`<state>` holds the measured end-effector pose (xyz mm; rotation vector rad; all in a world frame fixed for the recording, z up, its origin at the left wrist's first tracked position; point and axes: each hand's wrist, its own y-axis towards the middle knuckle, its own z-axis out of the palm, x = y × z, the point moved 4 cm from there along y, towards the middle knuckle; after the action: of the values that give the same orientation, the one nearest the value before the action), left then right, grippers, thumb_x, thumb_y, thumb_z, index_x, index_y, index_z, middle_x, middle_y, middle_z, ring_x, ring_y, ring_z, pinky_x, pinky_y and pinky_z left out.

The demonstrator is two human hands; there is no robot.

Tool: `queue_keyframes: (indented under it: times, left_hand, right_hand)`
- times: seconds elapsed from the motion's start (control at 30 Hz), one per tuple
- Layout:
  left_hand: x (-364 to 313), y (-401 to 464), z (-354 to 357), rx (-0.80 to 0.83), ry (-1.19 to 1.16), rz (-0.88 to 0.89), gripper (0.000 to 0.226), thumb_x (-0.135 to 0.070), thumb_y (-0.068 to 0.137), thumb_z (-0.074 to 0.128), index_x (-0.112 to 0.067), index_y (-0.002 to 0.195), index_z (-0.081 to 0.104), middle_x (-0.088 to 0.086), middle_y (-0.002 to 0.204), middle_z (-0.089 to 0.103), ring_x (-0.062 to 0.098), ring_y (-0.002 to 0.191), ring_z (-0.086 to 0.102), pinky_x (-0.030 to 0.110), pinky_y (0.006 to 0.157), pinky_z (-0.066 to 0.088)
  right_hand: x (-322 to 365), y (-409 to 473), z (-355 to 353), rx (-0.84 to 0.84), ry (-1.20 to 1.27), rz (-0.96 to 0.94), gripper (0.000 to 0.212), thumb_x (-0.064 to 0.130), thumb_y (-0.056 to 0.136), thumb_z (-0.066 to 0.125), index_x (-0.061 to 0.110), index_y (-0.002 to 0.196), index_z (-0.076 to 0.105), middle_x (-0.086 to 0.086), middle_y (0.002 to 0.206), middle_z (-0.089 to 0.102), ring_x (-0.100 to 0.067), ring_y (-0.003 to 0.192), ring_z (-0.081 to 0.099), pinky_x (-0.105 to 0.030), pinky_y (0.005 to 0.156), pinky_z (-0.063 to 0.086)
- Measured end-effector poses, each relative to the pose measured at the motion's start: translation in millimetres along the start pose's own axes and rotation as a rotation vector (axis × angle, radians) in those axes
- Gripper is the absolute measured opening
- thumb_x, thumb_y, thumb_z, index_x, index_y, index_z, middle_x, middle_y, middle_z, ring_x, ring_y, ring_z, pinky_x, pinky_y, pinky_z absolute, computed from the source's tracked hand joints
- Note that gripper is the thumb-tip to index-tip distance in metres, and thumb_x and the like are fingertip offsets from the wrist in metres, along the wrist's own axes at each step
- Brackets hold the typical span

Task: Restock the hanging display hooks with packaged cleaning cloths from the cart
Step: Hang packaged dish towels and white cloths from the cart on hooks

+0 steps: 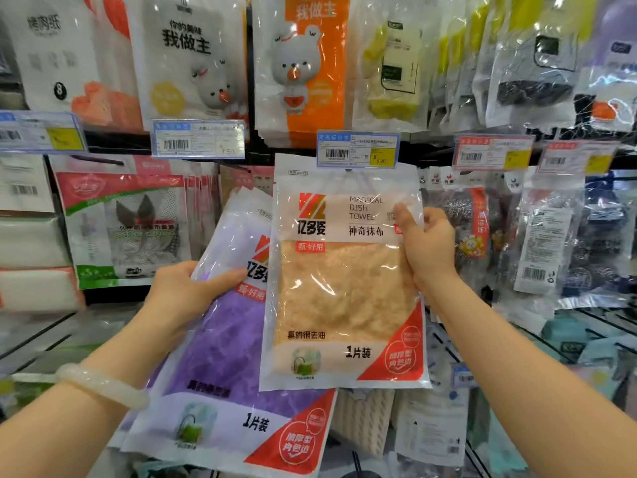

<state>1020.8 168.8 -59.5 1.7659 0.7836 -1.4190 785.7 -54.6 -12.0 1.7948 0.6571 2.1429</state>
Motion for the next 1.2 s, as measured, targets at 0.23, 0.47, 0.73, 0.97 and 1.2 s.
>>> queue_keyframes:
  times: [0.23, 0.47, 0.73, 0.97, 1.2]
  left_hand:
    - [2, 1, 5, 0.018, 0.012, -0.012, 0.032, -0.034, 0.055, 0.088, -0.015, 0.076, 0.072, 0.000, 0.065, 0.074, 0.023, 0.068, 0.072, 0.034, 0.065, 0.057]
    - [3, -5, -22, -0.047, 0.037, 0.009, 0.021, -0.027, 0.064, 0.085, -0.014, 0.072, 0.070, -0.009, 0.052, 0.069, 0.005, 0.048, 0.065, 0.018, 0.042, 0.048]
    - [9, -21, -91, -0.246, 0.046, 0.024, 0.018, -0.018, 0.070, 0.081, -0.007, 0.078, 0.069, -0.012, 0.038, 0.059, -0.002, 0.031, 0.053, 0.007, 0.029, 0.035]
    - [15, -22, -110, -0.294, -0.002, 0.009, 0.021, -0.014, 0.071, 0.081, -0.002, 0.084, 0.069, -0.009, 0.040, 0.060, 0.000, 0.030, 0.051, 0.009, 0.030, 0.035]
    - [11, -18, -82, -0.204, -0.036, 0.010, 0.013, -0.014, 0.071, 0.081, -0.009, 0.076, 0.070, -0.009, 0.050, 0.067, 0.002, 0.040, 0.060, 0.013, 0.037, 0.044]
  right_hand:
    - [6, -4, -3, 0.089, -0.009, -0.190, 0.045, 0.016, 0.083, 0.070, 0.028, 0.115, 0.041, -0.003, 0.109, 0.061, -0.019, 0.095, 0.066, -0.037, 0.082, 0.056]
    - [-7, 12, 10, 0.157, -0.333, -0.296, 0.044, 0.026, 0.080, 0.072, 0.019, 0.121, 0.058, -0.004, 0.117, 0.055, -0.008, 0.102, 0.047, -0.014, 0.088, 0.035]
    - [-29, 30, 55, 0.110, -0.748, -0.170, 0.033, 0.031, 0.090, 0.054, 0.025, 0.122, 0.051, -0.017, 0.121, 0.041, -0.039, 0.101, 0.054, -0.042, 0.091, 0.045]
    - [-42, -1, 86, 0.067, -0.985, -0.416, 0.060, 0.016, 0.085, 0.057, 0.027, 0.140, 0.039, -0.030, 0.153, 0.001, -0.042, 0.143, 0.001, -0.054, 0.116, 0.003]
    - [-49, 3, 78, 0.234, -1.134, -0.156, 0.064, 0.065, 0.087, 0.040, 0.016, 0.122, 0.060, -0.024, 0.156, 0.005, -0.039, 0.143, 0.002, -0.053, 0.114, 0.009]
